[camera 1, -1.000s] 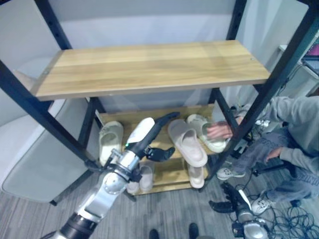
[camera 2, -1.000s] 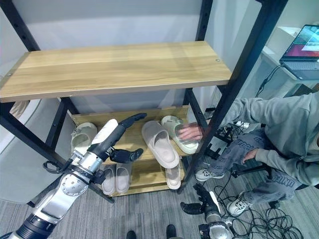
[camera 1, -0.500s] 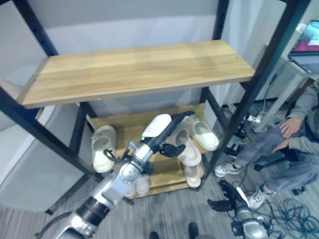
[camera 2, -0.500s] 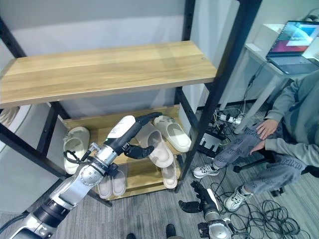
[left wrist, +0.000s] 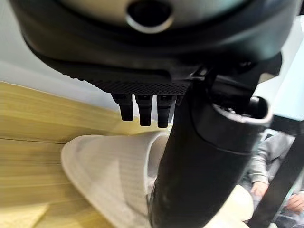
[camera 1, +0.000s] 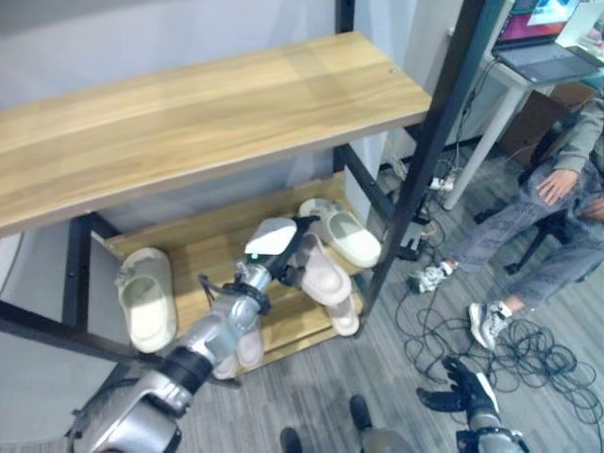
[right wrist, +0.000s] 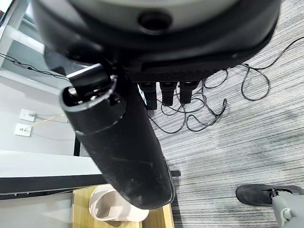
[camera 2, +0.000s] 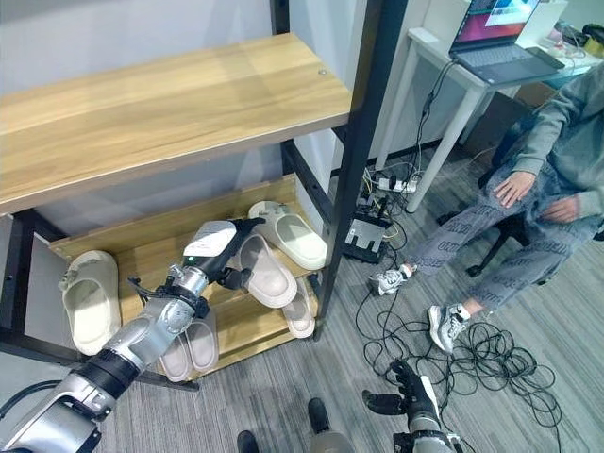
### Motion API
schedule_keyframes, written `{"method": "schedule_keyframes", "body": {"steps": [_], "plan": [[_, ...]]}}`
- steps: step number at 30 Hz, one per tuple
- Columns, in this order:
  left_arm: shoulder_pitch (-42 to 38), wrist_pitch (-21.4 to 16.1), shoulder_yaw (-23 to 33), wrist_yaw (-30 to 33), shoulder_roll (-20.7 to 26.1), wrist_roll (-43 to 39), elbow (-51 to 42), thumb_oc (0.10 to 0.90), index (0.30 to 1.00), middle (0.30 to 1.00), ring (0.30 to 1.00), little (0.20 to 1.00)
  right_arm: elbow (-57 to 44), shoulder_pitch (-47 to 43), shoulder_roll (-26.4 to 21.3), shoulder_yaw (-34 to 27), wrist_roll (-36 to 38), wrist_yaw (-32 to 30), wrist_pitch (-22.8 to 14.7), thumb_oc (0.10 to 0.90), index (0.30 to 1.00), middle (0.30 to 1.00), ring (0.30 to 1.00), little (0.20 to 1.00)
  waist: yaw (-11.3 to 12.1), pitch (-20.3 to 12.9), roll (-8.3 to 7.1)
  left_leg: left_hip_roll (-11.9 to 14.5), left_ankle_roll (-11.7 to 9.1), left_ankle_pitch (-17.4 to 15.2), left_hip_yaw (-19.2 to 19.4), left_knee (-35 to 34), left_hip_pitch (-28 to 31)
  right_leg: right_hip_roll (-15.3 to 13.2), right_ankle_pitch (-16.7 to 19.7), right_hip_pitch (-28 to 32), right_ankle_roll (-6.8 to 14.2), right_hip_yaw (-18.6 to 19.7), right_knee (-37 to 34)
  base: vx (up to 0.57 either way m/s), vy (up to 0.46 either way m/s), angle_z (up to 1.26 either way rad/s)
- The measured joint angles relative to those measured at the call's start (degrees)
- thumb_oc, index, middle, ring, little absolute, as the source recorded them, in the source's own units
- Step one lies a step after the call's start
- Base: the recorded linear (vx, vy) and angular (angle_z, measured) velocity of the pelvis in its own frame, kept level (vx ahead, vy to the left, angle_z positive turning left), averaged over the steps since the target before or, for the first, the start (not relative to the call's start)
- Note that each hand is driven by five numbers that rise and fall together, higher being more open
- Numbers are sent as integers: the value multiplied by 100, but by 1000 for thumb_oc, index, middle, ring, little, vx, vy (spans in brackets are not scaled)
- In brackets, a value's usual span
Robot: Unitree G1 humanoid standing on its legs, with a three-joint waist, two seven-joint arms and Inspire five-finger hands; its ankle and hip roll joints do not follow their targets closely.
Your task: Arrange the slippers neatly on the shoe rack.
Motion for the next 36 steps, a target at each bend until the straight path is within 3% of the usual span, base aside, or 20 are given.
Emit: {"method": "schedule_keyframes", "body": {"steps": [7, 11, 14, 15, 16, 17, 20, 24, 25, 26, 27, 28, 29, 36], "plan": [[-16, 134, 33, 241, -70, -61, 3, 800, 900, 900, 900, 900, 372, -254, 23, 42, 47, -1, -38, 800, 900, 900, 900, 900, 21, 60, 56, 5, -9, -4, -20, -1, -114, -4, -59, -88, 44, -51, -2, 25, 1, 3], [-603, 330, 33, 465, -71, -67, 368, 800, 900, 900, 900, 900, 408, -384, 23, 277, 92, 14, -34, 800, 900, 900, 900, 900, 7, 325, 72, -3, -10, 0, -8, 0, -198, 0, 17, -184, 9, -36, 1, 2, 4, -1], [-760, 349, 23, 484, -71, -45, 537, 800, 900, 900, 900, 900, 420, -419, 23, 278, 94, 13, -34, 800, 900, 900, 900, 900, 8, 332, 62, -3, -10, -3, -2, -1, -213, 20, 14, -209, 12, -6, 1, 5, 12, -4], [-824, 342, 17, 504, -82, -47, 633, 430, 345, 345, 345, 345, 420, -443, 21, 276, 96, 11, -34, 800, 900, 900, 900, 900, -7, 337, 54, -4, -11, -4, 5, -1, -221, 32, 14, -220, 13, 0, 1, 0, 0, 0], [-939, 318, 4, 532, -143, -56, 819, 400, 300, 300, 300, 300, 421, -459, 15, 279, 101, 10, -34, 800, 900, 900, 900, 900, -6, 338, 52, -5, -12, -4, 6, -1, -226, 34, 13, -226, 13, 2, 1, 0, 0, 0], [-1300, 245, -47, 609, -383, -243, 1437, 400, 300, 300, 300, 300, 482, -530, -19, 349, 178, 10, -31, 800, 900, 900, 900, 900, 24, 340, 47, -10, -13, -8, 2, -1, -232, 31, 20, -225, 24, -2, 0, -19, 11, 3], [-1813, 270, -183, 651, -491, -505, 2058, 400, 300, 300, 300, 300, 588, -824, -30, 488, 214, 36, -60, 800, 900, 900, 900, 900, 18, 348, 31, -44, -77, 17, 23, 0, -316, -35, -42, -339, 74, -6, -2, -34, 12, -3], [-2076, 754, -94, 803, -221, -477, 1667, 400, 300, 300, 300, 300, 659, -901, -7, 549, 214, 44, -129, 800, 900, 900, 900, 900, 11, 422, -79, -50, -47, 76, 127, 1, -456, -128, 54, -516, 124, -204, 1, -38, -11, -14], [-1559, 872, 284, 752, -48, -415, 795, 400, 300, 300, 300, 300, 664, -850, 11, 505, 214, 44, -132, 800, 900, 900, 900, 900, -11, 464, -115, -50, -7, 78, 147, 2, -423, -128, 125, -507, 109, -231, 0, -15, -18, -11], [-1322, 815, 373, 800, 12, -260, 441, 400, 300, 300, 300, 300, 665, -747, 11, 436, 214, 25, -135, 800, 900, 900, 900, 900, 19, 506, -107, -40, -6, 86, 140, 6, -407, -110, 176, -483, 41, -243, 13, -8, -24, -9], [-515, 709, 860, 853, 56, -47, -457, 400, 300, 300, 300, 300, 667, -621, 12, 385, 212, 5, -124, 800, 900, 900, 900, 900, 76, 603, -110, -5, -8, 68, 135, 22, -323, -80, 186, -404, 28, -267, 46, 4, -23, -3], [-275, 666, 950, 893, 56, 4, -660, 400, 300, 300, 300, 300, 668, -570, 11, 385, 212, -3, -123, 800, 900, 900, 900, 900, 129, 627, -110, 12, -18, 54, 131, 21, -263, -63, 186, -349, 27, -270, 46, 17, -47, -6], [551, 575, 1332, 858, 55, 69, -1276, 400, 300, 300, 300, 300, 628, -471, 33, 385, 197, -13, -128, 800, 900, 900, 900, 900, 246, 663, -119, 56, -39, 36, 117, 17, -50, -29, 185, -145, 26, -312, 46, -26, -47, -5], [2862, 1, 2385, 884, 231, 150, -2925, 400, 300, 300, 300, 300, 357, -353, 43, 190, -36, -54, -247, 800, 900, 900, 900, 900, 738, 671, -72, 80, -106, -49, -322, -2, 314, -29, -67, 395, -77, -598, -1, 6, -37, 26]]}}
